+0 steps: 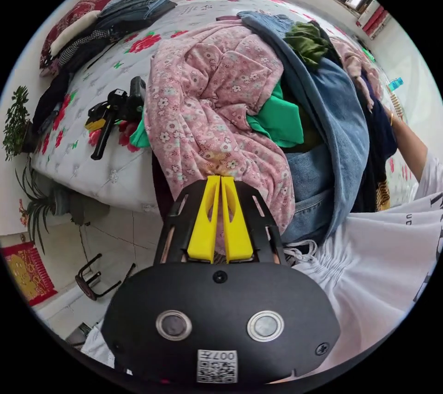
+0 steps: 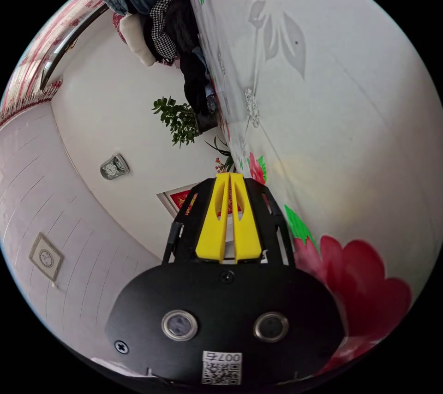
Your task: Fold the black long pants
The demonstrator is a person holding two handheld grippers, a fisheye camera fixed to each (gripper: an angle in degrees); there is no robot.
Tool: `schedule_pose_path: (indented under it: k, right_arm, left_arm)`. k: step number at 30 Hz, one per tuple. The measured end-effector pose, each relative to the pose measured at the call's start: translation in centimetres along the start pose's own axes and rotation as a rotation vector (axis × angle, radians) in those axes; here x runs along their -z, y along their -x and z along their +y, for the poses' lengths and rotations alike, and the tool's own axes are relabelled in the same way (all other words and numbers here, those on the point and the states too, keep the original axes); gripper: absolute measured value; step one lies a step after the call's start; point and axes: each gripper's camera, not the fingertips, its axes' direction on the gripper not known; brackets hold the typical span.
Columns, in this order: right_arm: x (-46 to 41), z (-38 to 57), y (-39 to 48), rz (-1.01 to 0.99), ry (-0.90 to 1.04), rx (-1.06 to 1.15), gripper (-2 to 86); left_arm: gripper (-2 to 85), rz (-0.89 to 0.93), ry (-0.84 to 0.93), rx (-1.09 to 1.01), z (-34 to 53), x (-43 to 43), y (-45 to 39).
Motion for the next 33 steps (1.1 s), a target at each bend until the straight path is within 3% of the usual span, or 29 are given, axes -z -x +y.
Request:
schedule_pose_path:
  k: [8,18,23,26,33]
  right_arm:
    - [0.9,-0.7,-0.3,0.001,0.000,0.000,-0.3]
    - [2.3,-1.8,-0.5,0.002,-0.001,0.001,-0.3]
    - [3.2,-2.5,-0.5,0.003,-0.001,0.002,-0.3]
    - [3.8,-2.9,-0.4,0.003,-0.002,0.002,-0.3]
    - [5.2,-3.9,-0.1,0.005,-0.002,0.003,-0.3]
  left_arm:
    - [-1.0,0.311,-0.145,-0.185,5.8,4.9,9.3]
    - [-1.0,0.192,-0.089,-0.075,13.6,10.7,23.9]
    - [-0.9,0.167,-0.155,0.063,14.0,14.3,25.5]
    - [-1.0,0.245,-0.200,0.151,14.2,16.6,26.1]
    - [-1.0,0.269,-0.184,0.125,12.4,19.4,29.6]
